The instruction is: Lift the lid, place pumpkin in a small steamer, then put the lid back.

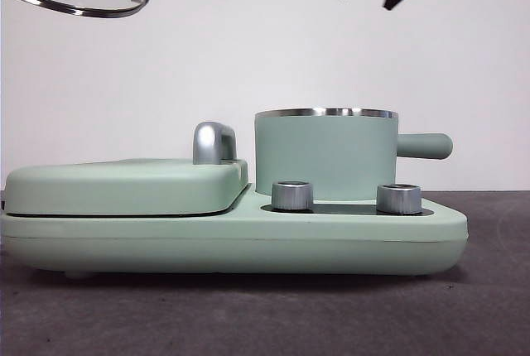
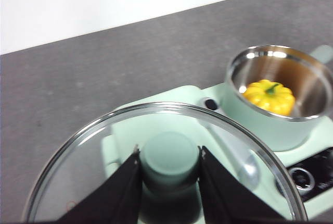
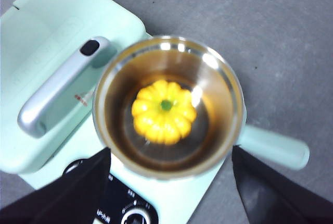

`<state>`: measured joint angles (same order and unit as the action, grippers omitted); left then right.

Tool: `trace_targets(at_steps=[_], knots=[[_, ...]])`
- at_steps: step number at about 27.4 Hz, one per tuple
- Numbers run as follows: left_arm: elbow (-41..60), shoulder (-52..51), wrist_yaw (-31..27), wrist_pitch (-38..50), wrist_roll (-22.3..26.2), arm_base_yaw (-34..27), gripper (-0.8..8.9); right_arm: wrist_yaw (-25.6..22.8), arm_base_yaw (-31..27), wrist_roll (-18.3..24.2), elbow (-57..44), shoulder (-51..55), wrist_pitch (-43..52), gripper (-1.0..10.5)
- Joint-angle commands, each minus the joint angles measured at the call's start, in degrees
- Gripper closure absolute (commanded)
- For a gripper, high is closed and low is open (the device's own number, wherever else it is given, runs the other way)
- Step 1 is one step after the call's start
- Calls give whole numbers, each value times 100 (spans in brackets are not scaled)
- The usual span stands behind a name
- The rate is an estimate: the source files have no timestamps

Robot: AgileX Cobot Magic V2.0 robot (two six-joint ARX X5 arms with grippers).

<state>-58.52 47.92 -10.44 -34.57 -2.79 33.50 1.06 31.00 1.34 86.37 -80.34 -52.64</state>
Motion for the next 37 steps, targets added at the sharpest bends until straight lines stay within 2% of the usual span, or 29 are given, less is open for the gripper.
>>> trace_targets(at_steps=[1, 11, 20, 31, 37], knots=[[-98, 20, 256, 267, -46, 28, 804, 9, 31, -245, -629, 404, 358, 591], [-98, 503, 1285, 905, 125, 33, 805, 39, 118, -361, -2538, 2173, 1043, 591], [-98, 1676, 2002, 2376, 212, 105, 805, 17, 116, -304, -3456, 3873, 1025, 591], [-111, 3156, 2122, 4417, 433, 566, 805, -87, 116, -326, -3578, 4459, 225, 591], [-400, 3926, 2098, 4791, 525, 640, 805, -92, 116, -208, -3580, 4448, 129, 591]])
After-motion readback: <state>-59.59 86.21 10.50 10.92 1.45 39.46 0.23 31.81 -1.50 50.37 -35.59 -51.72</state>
